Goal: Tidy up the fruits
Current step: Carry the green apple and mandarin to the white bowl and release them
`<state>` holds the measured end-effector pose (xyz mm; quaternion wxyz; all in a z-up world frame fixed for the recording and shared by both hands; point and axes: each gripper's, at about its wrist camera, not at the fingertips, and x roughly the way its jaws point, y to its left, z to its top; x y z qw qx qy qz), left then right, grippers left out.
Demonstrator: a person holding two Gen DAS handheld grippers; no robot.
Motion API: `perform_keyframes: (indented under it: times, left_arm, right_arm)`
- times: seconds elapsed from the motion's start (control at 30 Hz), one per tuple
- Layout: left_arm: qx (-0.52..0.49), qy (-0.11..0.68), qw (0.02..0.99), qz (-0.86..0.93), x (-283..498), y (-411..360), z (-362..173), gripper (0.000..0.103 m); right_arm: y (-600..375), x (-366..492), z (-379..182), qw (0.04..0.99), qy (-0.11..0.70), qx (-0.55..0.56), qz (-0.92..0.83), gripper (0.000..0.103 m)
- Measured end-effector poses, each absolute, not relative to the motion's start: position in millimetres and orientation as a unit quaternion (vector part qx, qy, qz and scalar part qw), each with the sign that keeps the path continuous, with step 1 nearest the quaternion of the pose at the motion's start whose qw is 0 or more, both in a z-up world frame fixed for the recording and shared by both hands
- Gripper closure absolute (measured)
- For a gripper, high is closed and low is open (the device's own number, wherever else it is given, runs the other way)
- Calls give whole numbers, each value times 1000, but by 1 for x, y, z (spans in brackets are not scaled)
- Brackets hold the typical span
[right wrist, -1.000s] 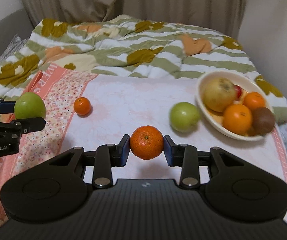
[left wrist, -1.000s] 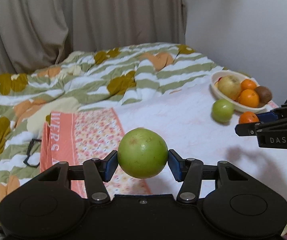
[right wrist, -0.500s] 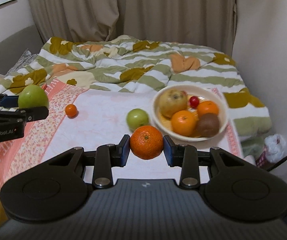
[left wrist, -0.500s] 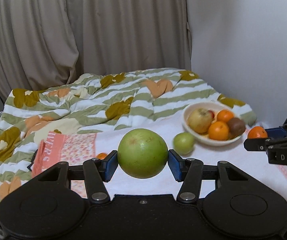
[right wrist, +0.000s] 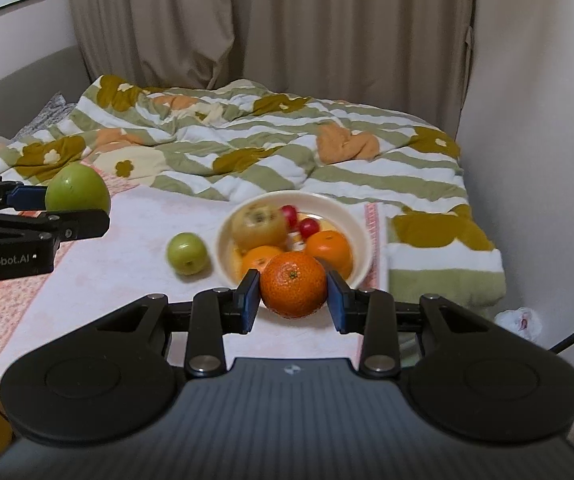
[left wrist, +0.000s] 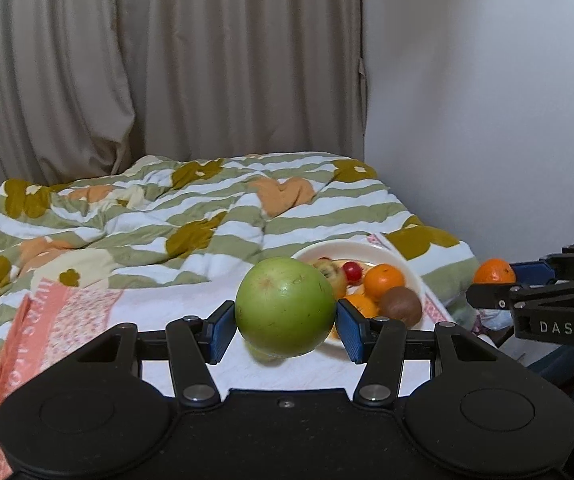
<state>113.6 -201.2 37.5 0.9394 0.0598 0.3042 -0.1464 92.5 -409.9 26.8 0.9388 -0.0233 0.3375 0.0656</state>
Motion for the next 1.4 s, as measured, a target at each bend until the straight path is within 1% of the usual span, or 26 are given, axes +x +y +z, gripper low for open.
perform_keyframes:
  times: [0.4, 0.87, 1.1, 1.4]
  left_arm:
    - [74, 318, 927, -183, 197, -246, 26, 45]
    - [92, 367, 900, -217, 307, -282, -19, 45]
    - [96, 391, 885, -236, 336, -300, -48, 45]
    - [115, 406, 870, -255, 348, -319, -71, 45]
  right_arm:
    - [-455, 167, 22, 939, 342, -4, 36, 52]
    - [-471, 255, -19, 923, 384, 18, 19, 52]
    - [-476, 276, -36, 915, 403, 29, 4, 52]
    - [-482, 285, -47, 908, 417, 37, -13, 52]
